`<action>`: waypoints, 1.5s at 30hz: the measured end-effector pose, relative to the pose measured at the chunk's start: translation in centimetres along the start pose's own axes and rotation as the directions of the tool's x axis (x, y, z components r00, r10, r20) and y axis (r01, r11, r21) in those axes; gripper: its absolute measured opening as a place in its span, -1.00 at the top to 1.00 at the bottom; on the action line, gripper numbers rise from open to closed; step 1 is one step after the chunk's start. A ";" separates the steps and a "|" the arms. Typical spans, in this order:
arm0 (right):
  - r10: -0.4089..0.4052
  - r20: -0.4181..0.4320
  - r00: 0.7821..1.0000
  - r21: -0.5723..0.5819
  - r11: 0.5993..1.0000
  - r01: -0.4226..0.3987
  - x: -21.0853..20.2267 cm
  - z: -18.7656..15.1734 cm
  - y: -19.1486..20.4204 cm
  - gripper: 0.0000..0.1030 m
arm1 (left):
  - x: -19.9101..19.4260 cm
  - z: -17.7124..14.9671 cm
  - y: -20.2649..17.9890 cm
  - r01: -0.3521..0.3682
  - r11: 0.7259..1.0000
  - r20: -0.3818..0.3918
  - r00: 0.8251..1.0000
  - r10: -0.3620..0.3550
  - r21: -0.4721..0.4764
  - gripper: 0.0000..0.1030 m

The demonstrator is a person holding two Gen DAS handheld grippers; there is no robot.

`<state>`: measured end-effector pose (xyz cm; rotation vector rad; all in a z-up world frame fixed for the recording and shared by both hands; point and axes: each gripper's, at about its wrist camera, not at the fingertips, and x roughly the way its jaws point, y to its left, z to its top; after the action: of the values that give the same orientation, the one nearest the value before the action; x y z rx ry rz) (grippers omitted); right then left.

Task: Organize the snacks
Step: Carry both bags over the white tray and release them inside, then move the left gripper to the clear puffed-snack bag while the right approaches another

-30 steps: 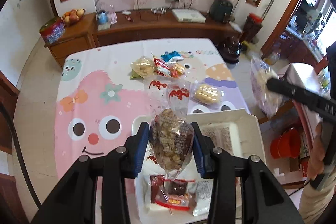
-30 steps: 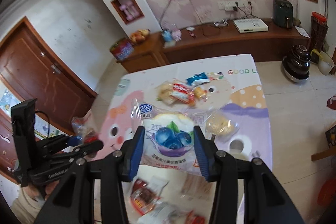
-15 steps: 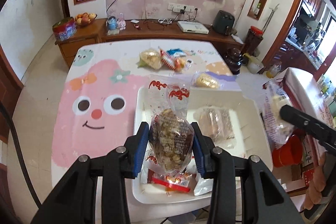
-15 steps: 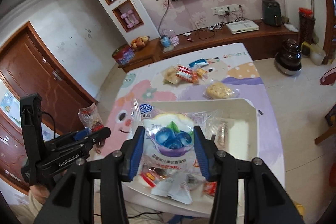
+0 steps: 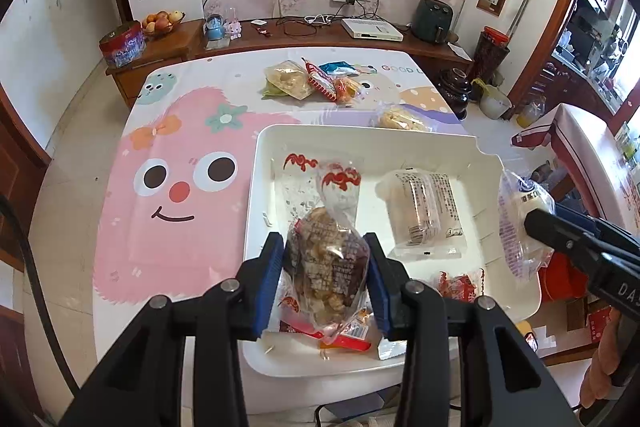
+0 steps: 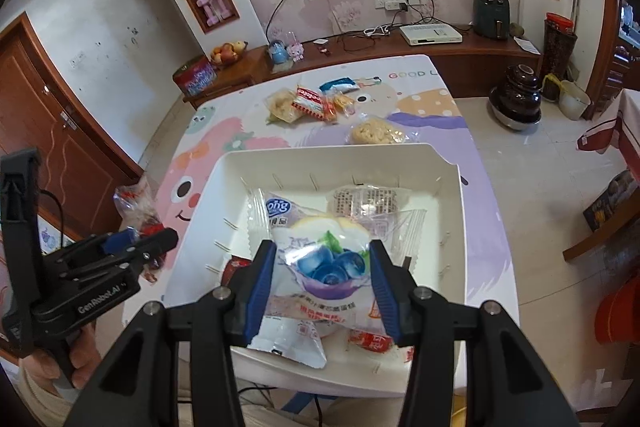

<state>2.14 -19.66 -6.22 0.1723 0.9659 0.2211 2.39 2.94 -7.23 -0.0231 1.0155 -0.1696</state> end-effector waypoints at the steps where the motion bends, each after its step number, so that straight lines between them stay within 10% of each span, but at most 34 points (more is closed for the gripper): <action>1: -0.002 -0.003 1.000 -0.002 1.000 0.002 0.1 -0.2 0.0 0.08 | 0.1 0.1 0.0 -0.002 1.000 -0.001 1.000 0.002 0.002 0.25; 11: -0.014 -0.012 1.000 -0.036 0.999 0.014 0.4 -0.9 0.7 0.03 | 0.5 0.0 -0.1 -0.044 0.999 -0.014 0.999 0.044 0.013 0.23; 13: 0.016 -0.005 1.000 -0.035 0.999 -0.017 0.2 -0.9 0.7 0.02 | 0.4 0.0 -0.5 -0.086 0.996 -0.004 0.996 0.086 0.031 0.03; 15: 0.044 -0.002 0.999 -0.024 0.999 -0.044 0.0 -0.9 0.7 -0.01 | 0.2 0.0 -0.9 -0.134 0.990 0.024 0.991 0.133 0.047 -0.59; 17: 0.057 0.002 0.998 -0.031 0.998 -0.056 0.0 -1.0 0.8 -0.02 | -0.2 -0.1 -1.2 -0.158 0.986 0.053 0.987 0.155 0.056 -0.69; 45: 0.032 -0.083 0.996 -0.110 0.993 -0.041 2.5 -2.0 2.6 -0.02 | 0.9 -0.3 -1.2 -0.172 0.981 0.017 0.985 0.171 0.092 -0.69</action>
<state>1.57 -16.43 -8.69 0.0788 1.0291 0.3167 2.45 1.64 -7.98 0.1484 0.9941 -0.0587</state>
